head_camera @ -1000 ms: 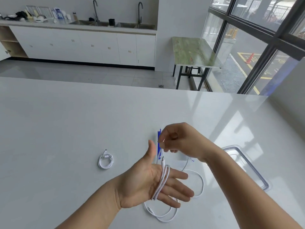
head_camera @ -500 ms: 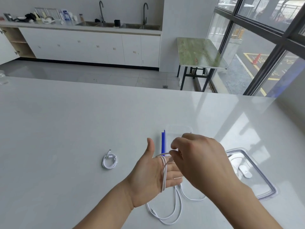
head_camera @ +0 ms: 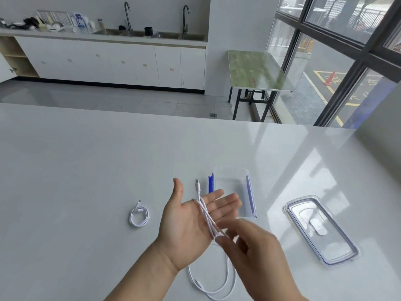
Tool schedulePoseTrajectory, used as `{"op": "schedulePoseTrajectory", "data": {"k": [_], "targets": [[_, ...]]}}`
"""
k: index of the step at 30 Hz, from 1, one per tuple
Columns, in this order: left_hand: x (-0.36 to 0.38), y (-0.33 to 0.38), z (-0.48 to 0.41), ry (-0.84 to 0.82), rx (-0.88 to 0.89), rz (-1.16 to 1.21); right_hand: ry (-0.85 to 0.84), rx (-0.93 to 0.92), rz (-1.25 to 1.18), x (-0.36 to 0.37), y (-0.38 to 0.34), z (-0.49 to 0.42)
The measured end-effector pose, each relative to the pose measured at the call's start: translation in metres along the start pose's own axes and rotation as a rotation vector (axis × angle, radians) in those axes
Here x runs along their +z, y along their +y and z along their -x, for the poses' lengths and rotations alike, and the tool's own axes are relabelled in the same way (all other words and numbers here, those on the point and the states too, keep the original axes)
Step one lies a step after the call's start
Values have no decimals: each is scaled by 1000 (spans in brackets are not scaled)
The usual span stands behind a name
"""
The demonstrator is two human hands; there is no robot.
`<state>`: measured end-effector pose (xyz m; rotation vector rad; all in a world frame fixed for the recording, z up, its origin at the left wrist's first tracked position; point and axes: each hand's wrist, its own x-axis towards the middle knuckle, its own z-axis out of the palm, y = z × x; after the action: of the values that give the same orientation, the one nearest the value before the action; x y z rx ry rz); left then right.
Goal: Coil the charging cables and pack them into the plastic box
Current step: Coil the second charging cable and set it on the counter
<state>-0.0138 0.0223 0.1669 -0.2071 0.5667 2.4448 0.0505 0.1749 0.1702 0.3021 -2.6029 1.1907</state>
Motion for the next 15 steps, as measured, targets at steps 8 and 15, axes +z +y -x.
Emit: {"op": "schedulePoseTrajectory", "data": {"k": [8, 15], "targets": [[16, 20, 7, -52, 128, -6, -571, 323, -288, 15, 58, 25], [27, 9, 18, -337, -48, -255, -515, 469, -215, 0, 69, -31]]}}
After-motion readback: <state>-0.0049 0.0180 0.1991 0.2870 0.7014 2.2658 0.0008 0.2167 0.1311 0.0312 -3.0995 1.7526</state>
